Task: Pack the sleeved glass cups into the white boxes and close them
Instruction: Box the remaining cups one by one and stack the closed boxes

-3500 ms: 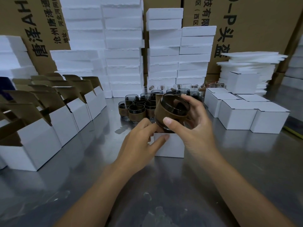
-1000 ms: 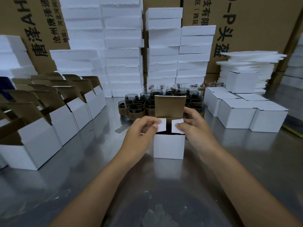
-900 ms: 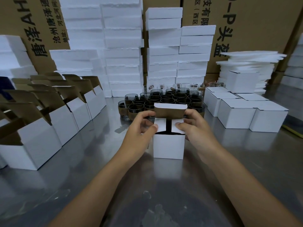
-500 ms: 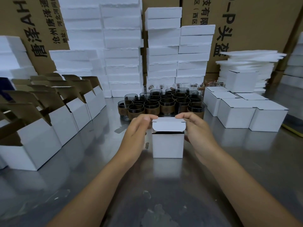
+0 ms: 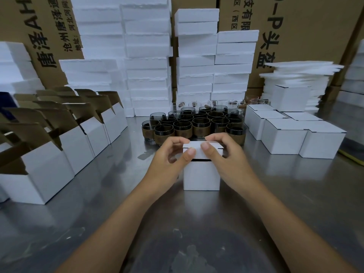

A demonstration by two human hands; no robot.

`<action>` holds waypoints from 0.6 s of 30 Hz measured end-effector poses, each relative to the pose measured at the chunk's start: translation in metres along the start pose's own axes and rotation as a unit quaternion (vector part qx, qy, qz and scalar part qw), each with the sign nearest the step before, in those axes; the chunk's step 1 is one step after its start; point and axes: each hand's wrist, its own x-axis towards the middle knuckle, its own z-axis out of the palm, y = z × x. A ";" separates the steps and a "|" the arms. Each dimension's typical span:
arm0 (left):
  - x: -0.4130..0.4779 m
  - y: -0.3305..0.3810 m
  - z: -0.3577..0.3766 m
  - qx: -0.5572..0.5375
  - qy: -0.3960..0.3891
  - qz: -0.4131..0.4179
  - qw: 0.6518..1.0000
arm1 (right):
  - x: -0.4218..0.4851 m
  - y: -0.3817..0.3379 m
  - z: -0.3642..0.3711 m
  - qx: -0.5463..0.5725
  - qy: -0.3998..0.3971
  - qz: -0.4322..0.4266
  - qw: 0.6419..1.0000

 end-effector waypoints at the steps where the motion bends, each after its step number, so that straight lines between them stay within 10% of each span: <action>1: 0.000 -0.001 -0.001 0.000 0.000 0.001 1.000 | -0.001 0.000 -0.001 -0.004 -0.006 -0.004 1.000; 18: 0.002 -0.003 -0.004 -0.010 -0.005 -0.069 0.998 | 0.004 0.007 -0.002 -0.020 -0.021 0.002 1.000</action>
